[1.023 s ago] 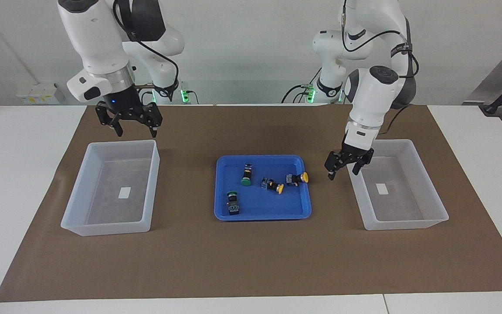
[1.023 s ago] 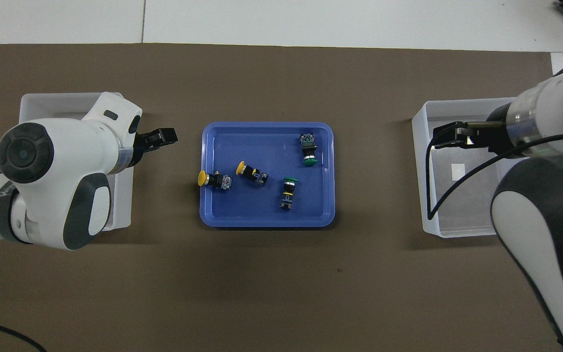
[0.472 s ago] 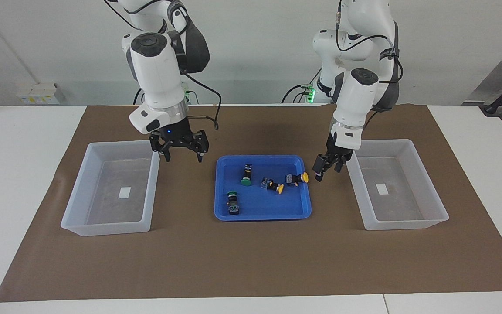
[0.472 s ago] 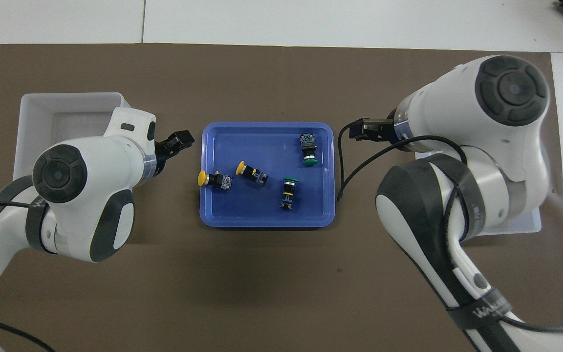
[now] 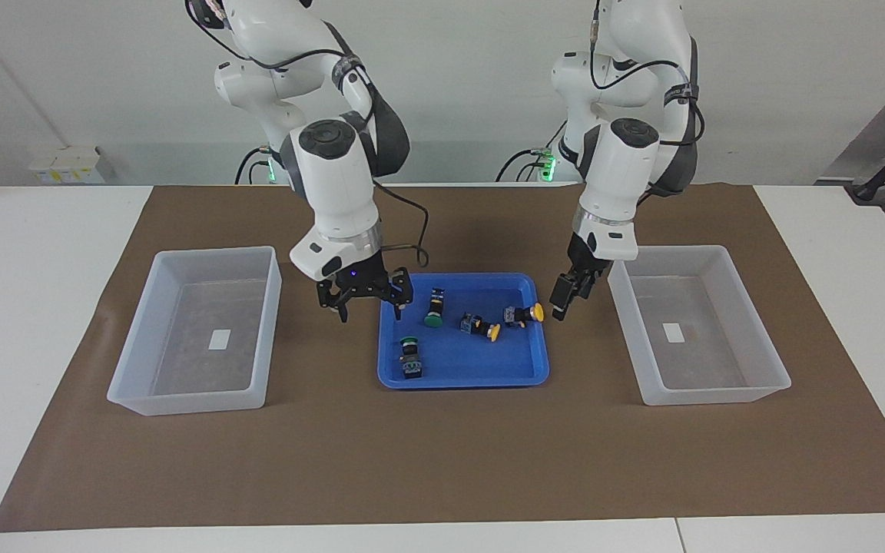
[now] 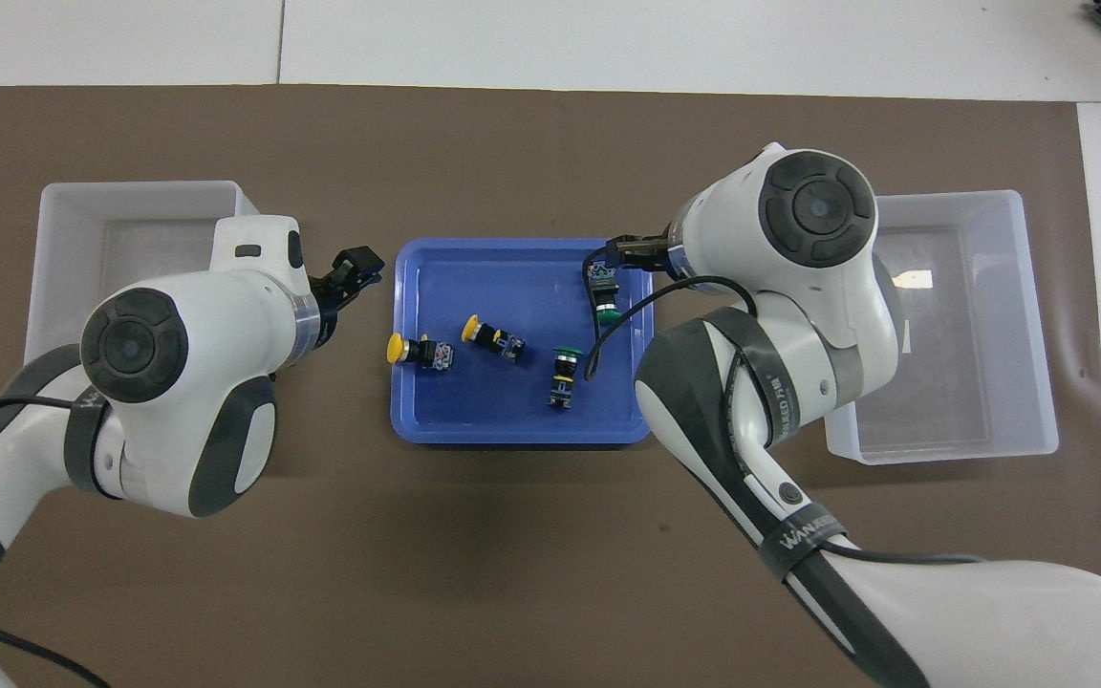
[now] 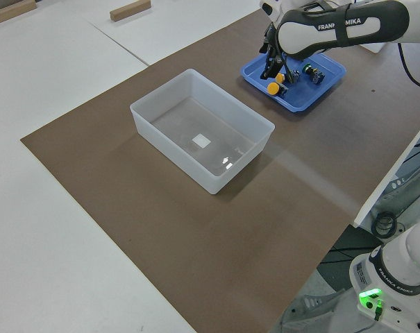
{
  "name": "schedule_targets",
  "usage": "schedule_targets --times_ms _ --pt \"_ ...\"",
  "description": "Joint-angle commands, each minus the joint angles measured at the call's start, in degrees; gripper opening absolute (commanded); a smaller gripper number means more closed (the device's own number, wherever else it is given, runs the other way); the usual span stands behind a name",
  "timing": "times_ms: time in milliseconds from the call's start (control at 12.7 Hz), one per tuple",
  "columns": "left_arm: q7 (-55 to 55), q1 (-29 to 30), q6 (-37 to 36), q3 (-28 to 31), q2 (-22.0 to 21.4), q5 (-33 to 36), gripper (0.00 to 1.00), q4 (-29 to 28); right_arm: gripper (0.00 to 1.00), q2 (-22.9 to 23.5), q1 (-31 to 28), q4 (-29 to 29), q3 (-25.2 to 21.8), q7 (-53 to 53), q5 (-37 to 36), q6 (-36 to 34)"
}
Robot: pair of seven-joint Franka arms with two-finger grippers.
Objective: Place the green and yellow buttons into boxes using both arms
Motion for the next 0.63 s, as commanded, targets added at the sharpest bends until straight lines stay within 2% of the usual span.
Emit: schedule_targets --times_ms 0,236,393,551 --pt "-4.48 -2.30 1.13 0.85 -2.16 0.18 1.00 -3.86 1.00 5.44 0.60 2.79 -0.03 1.65 -2.16 4.34" --pt "-9.40 -4.41 1.14 0.93 -1.55 0.18 1.00 -5.36 1.00 11.51 4.38 4.54 -0.12 3.58 -5.31 8.02" --pt "-11.52 -6.07 1.31 1.02 0.90 0.18 1.00 -5.37 1.00 12.31 4.30 4.37 -0.11 3.68 -7.17 9.80" --pt "-13.28 -6.70 1.40 1.11 2.05 0.18 1.00 -5.37 0.92 13.19 4.30 3.67 -0.11 3.59 -8.13 11.29"
